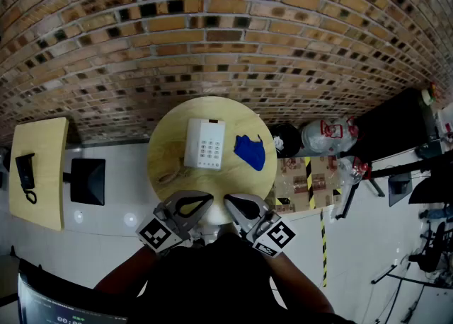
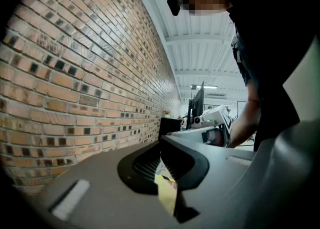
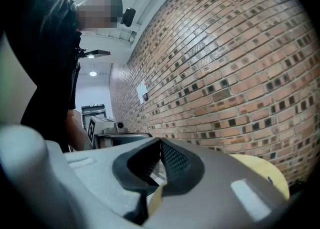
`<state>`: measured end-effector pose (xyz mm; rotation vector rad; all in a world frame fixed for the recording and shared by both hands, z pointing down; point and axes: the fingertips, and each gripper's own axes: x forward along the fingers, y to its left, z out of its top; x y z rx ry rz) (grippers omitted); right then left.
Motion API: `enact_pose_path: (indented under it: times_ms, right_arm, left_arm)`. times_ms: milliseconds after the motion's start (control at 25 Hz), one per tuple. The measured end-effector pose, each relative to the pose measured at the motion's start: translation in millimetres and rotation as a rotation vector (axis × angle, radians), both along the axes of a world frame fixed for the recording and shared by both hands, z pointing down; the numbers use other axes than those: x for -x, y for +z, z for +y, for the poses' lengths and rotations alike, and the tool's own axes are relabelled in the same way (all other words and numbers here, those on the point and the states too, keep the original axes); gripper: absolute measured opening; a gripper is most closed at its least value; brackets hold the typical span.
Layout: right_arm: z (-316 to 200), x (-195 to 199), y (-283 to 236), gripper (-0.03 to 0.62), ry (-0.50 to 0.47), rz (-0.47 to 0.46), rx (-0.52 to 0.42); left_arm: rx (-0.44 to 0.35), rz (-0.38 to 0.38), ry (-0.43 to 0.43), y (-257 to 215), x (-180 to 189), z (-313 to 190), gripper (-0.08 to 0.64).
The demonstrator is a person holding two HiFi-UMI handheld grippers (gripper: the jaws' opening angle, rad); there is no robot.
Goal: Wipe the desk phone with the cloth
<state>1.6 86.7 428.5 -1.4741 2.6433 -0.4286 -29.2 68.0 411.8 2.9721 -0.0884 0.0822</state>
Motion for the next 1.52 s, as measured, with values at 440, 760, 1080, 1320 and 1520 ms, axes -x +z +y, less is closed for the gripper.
enact_pose_path:
  times_ms: [440, 760, 1080, 1320, 1520]
  right_arm:
    - [-37.9, -59.4, 40.9, 0.009, -0.056, 0.051, 0.068]
    - [-71.9, -119.6, 134.2, 0.086, -0.07, 0.169, 0.245]
    - [-98.5, -170.6, 251.0, 0.206, -0.069, 0.339, 0.474]
    - [-118.4, -201.8, 319.3, 0.207, -0.065, 0.417, 0.635]
    - [-130.4, -212.0, 350.1, 0.207, -0.1, 0.471, 0.713]
  left_arm:
    - [0.023, -0.013, -0.009, 11.9, -50.5, -25.4, 0.002]
    - [0.038, -0.044, -0.024, 30.2, -78.6, -35.2, 0.002]
    - [0.035, -0.068, -0.068, 37.0, -95.1, -38.4, 0.002]
    - [0.009, -0.092, -0.093, 39.4, -96.9, -36.6, 0.002]
    - [0.064, -0.107, -0.149, 44.0, -89.0, -35.1, 0.002]
